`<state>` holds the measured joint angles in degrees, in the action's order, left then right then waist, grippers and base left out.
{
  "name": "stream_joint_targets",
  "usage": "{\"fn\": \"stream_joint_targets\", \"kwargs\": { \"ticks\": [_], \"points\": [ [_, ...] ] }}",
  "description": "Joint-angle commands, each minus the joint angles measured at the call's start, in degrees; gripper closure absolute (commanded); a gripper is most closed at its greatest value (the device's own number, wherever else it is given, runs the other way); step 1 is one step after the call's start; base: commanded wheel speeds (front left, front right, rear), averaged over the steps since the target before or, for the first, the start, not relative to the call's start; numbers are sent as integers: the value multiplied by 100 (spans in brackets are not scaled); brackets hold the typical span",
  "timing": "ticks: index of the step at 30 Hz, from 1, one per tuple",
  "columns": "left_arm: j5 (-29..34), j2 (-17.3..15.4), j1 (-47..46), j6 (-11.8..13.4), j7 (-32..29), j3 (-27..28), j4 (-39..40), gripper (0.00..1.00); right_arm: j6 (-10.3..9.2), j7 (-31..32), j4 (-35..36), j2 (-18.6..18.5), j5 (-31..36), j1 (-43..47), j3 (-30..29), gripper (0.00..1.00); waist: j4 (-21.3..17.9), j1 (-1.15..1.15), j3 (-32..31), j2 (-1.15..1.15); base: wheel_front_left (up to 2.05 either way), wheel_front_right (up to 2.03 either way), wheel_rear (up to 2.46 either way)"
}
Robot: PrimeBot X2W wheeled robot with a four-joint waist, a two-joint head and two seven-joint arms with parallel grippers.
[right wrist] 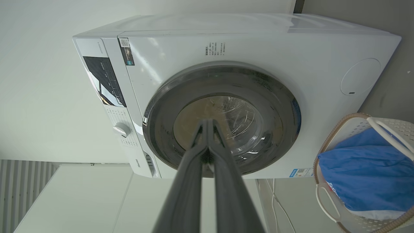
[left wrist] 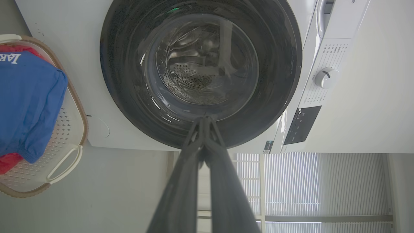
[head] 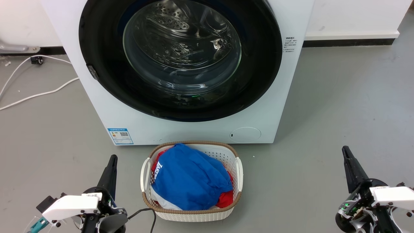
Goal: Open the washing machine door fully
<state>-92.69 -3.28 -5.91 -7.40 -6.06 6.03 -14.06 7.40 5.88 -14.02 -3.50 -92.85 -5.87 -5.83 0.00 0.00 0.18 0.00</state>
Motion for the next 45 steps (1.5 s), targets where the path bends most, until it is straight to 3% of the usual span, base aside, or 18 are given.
{"fn": "stream_joint_targets", "kwargs": {
  "ticks": [1,41,42,45],
  "points": [
    [22,3,-54,-16,-19,17,-6,100,17,16,-9,18,25,-61,-7,100,0,0,0,0,0,0,0],
    [41,21,-57,-17,-36,43,-6,100,17,46,-11,44,60,-65,-39,100,0,0,0,0,0,0,0],
    [19,13,-2,0,-27,19,-2,0,0,22,-2,19,16,-2,-33,0,0,0,0,0,0,0,0],
    [27,29,59,2,-9,-19,-85,0,-1,5,-76,23,29,67,-14,0,-1,0,0,0,0,0,0]
  ]
}}
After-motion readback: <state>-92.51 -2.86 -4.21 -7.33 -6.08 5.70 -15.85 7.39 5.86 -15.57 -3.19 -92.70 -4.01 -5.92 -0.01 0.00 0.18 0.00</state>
